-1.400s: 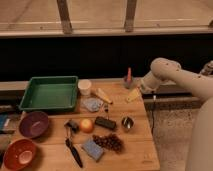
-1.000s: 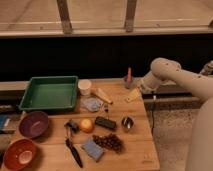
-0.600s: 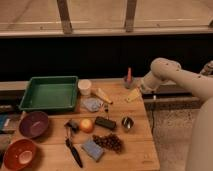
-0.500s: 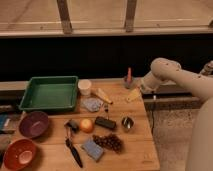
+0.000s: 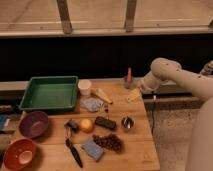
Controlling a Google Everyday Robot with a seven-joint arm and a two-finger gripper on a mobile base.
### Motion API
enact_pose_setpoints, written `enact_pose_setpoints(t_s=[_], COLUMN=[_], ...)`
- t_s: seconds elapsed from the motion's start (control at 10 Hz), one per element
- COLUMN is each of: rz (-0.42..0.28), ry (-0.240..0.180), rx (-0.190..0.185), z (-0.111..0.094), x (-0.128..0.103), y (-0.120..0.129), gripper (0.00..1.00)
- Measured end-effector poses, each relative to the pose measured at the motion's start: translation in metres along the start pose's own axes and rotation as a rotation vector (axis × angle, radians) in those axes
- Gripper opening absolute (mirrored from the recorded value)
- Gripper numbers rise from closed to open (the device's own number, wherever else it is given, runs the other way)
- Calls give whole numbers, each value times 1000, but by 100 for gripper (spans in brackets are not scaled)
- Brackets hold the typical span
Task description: Place eraser in metal cup
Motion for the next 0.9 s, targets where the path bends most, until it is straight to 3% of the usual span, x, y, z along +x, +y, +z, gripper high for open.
enact_pose_setpoints(t_s=[0.5,0.9], rz=[-26,-147], ry=[3,22], rx=[5,18], z=[3,29], x=[1,-12], y=[6,72], gripper=[80,80])
